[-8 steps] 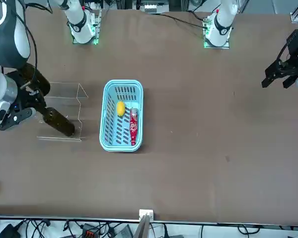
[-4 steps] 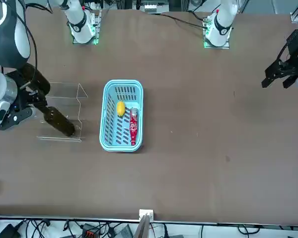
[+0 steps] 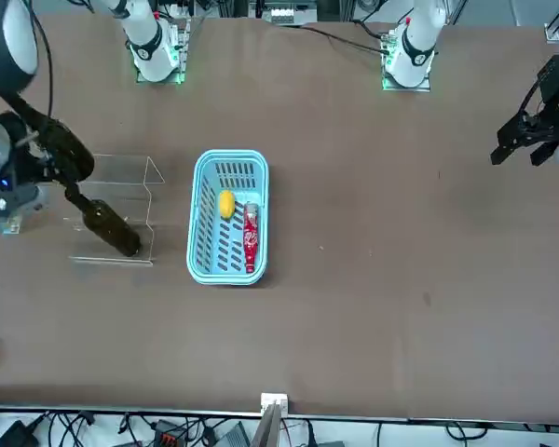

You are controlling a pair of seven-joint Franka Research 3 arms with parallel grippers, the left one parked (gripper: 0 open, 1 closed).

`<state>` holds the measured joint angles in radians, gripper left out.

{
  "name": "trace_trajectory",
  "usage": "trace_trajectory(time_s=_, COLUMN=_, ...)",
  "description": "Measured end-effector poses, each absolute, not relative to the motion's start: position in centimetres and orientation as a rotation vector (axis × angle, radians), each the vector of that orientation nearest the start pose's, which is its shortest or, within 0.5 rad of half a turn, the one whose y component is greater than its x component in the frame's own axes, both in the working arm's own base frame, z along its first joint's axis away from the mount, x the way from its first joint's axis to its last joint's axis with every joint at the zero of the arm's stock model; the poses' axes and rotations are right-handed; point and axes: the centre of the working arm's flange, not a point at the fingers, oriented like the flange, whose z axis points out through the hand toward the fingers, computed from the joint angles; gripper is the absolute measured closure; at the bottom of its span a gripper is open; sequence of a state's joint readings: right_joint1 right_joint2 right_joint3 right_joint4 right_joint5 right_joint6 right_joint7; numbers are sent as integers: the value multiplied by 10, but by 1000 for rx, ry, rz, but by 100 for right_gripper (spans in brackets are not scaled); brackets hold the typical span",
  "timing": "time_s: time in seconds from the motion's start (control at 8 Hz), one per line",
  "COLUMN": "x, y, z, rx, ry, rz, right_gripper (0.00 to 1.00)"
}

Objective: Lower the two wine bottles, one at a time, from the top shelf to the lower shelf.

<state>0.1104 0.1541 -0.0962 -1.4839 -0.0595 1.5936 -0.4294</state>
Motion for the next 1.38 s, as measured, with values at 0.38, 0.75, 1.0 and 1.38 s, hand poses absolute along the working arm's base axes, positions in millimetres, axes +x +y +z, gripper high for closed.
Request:
trace_trajectory(time_s=0.38, x=557, y=-21, z=625, rx=-3127, ry=-628, rz=178, right_gripper=0)
trace_trajectory(time_s=0.75, x=508, y=-67, z=645, rx=-3167, ry=-516, rz=217, right_gripper=0)
trace_trajectory(time_s=1.0, x=474, y=-90, z=643, rx=-3157, ry=-464, rz=229, right_gripper=1)
trace_trajectory(time_s=1.38, x=443, y=-111, z=621, rx=-3155, ry=-447, rz=216, right_gripper=5)
